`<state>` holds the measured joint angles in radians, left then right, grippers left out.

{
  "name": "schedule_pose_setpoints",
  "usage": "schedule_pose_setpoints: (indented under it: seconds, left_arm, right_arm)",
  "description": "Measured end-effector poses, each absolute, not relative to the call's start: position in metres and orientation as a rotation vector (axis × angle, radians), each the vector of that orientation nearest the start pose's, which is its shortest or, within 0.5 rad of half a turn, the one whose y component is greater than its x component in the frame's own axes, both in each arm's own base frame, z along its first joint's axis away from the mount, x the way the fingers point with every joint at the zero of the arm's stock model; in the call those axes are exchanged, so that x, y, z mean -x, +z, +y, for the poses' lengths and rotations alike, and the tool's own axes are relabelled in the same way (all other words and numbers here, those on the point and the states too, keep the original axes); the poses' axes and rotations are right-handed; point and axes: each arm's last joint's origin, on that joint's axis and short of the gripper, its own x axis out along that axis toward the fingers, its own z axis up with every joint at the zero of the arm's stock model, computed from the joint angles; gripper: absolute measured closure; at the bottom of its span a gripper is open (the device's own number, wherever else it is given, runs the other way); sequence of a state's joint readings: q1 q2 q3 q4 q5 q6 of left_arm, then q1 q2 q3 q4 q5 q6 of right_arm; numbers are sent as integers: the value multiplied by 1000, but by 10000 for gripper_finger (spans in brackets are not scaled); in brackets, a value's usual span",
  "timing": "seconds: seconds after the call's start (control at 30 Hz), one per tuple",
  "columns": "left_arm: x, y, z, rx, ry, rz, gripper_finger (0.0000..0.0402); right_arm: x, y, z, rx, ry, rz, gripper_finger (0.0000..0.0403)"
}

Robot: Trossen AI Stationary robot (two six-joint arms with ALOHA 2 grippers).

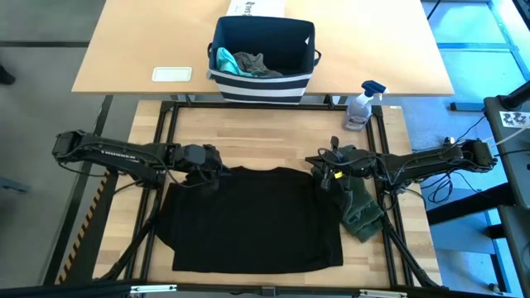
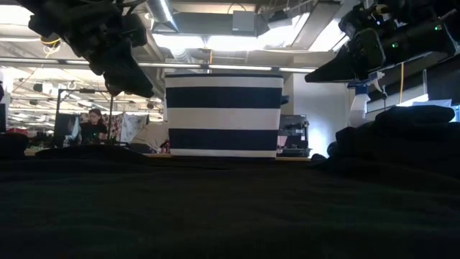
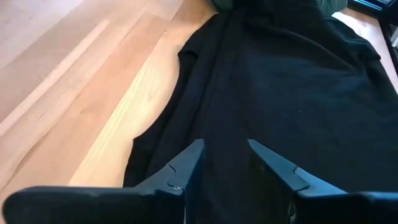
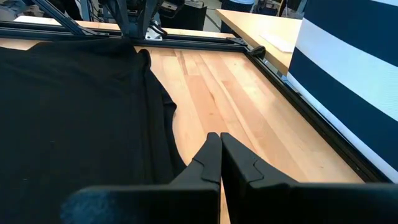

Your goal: Fold Laundry from Bin

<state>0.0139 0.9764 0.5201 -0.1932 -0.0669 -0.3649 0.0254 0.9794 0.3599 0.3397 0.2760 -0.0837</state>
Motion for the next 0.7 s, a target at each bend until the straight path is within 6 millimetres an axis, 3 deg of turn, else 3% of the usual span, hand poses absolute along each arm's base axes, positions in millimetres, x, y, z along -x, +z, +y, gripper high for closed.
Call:
schedule_pose_setpoints:
  seconds: [0.47,0.7]
  left_arm:
    - [-195,209,4,251,167,637,288]
    - [-191,204,-3,260,108,723,288]
  right_arm:
    - [-199,203,-2,120,-203,287,403]
    - [-200,203,0,109,-126,284,403]
